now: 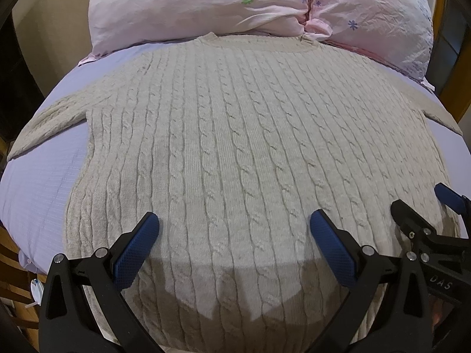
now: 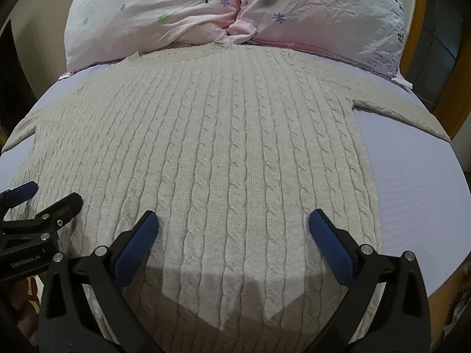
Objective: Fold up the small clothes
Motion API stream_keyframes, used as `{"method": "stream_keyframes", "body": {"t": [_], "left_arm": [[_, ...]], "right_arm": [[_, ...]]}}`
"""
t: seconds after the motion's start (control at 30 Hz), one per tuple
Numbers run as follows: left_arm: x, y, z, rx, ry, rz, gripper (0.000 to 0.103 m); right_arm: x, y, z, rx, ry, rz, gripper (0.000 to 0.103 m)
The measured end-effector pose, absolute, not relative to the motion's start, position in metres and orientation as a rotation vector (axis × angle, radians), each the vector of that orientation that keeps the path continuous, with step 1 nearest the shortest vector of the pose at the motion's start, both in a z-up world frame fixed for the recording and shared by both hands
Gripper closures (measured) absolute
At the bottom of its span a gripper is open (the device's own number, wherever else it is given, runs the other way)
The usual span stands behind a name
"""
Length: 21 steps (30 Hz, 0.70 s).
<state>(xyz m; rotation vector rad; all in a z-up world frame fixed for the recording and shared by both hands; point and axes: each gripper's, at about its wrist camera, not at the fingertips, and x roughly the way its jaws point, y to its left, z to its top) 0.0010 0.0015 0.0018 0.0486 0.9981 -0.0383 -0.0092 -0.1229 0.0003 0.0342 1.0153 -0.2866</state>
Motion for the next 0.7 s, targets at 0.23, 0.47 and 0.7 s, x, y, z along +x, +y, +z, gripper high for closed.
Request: {"method": "stream_keyframes", "body": {"t": [0.23,0.47,0.7], "left_arm": [[-0.002,0.020,0.009,-0.028,0.962,-0.141,0.001],[0.017,0.109,0.033,-0.291,0.732,-0.165,0.001],[0.042,0.208,0.042,-0.328,0.683,0.089,0.001]], "right_arm": [[-0.020,-0.193,0.038,0.240,0.866,-0.269,0.002],[-0.051,-0.408,0.078,0.738,0.684,-0.614,0.036],[-0.075,-0.543,0.054,1.077,0.606,-0.863,0.064]]}}
